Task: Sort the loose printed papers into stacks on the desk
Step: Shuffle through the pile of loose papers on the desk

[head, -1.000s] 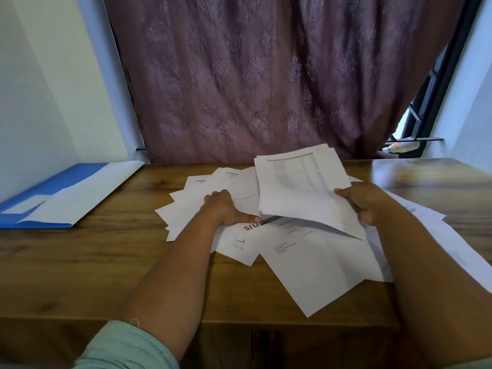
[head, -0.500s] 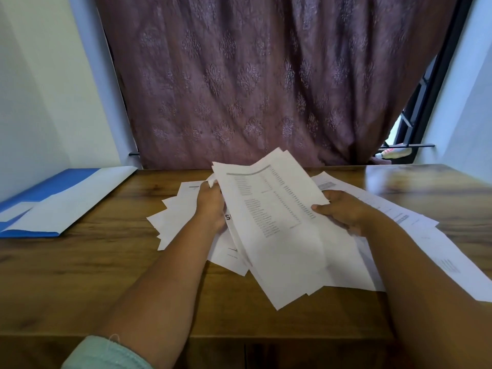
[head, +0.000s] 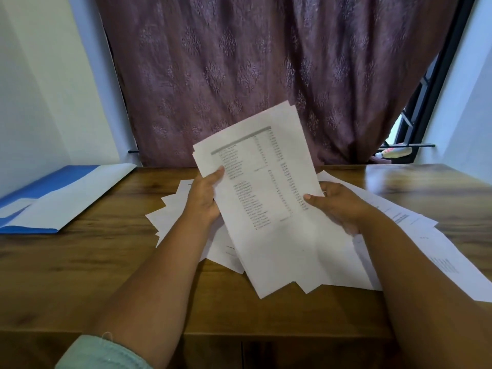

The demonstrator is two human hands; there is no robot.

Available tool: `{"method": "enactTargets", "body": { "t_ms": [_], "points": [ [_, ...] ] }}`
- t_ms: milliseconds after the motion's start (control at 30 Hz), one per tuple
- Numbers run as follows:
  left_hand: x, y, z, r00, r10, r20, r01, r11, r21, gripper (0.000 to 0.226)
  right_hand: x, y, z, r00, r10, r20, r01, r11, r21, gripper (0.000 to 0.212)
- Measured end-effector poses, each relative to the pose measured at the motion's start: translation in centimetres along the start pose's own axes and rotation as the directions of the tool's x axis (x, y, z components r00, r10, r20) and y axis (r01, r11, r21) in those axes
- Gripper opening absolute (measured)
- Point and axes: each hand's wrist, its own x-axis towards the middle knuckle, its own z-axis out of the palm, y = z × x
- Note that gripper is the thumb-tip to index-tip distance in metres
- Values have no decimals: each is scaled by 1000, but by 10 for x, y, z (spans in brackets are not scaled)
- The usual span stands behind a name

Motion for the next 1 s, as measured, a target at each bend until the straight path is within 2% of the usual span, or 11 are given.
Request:
{"method": "enactTargets", "body": {
  "t_ms": [67, 133, 200, 267, 367, 533, 633, 667, 767, 900, 1000],
  "points": [
    [-2, 3, 3, 995, 9, -103, -6, 1000, 30, 33, 3, -1, -1, 1000, 10, -21, -5, 978, 208, 29],
    [-6, 4, 9, 965, 128, -229, -13, 896, 445, 51, 7, -1, -6, 983, 100, -156, -28, 912, 409, 25],
    [-10, -2, 7, 960, 253, -120, 20, 363, 931, 62, 9, 4, -15, 943, 228, -241, -46, 810, 584, 22],
    [-15, -11, 4, 996, 80, -29, 42, -176, 983, 72, 10, 10, -24, 899, 330, -286, -75, 761, 644, 27],
    [-21, -24, 8, 980, -172, -96, 11, -435, 900, 101, 12, 14, -28, 866, 389, -315, -109, 761, 639, 36],
    [-16, -24, 10, 976, -144, -164, 69, -509, 858, 110, 2, 5, -24, 874, 337, -351, -125, 852, 508, 39],
    [-12, -11, -1, 970, -161, -180, 85, -467, 880, 113, -5, 4, -23, 922, 180, -343, -163, 984, 78, 40],
    [-12, -8, -5, 970, -168, -174, 89, -421, 903, 113, -5, 5, -20, 942, 132, -308, -191, 967, -169, 43],
    [-6, -4, -13, 975, -121, -185, 136, -331, 934, 99, -1, 5, -11, 968, 95, -233, -237, 648, -723, 62],
    [-4, -8, -10, 970, 105, -218, 240, -293, 925, 50, 4, 5, 4, 978, 112, -173, -206, 496, -843, 91],
    [-1, -14, 1, 924, 126, -361, 359, 36, 933, 53, 4, 4, 10, 978, 122, -168, -207, 556, -805, 108]
  ]
}}
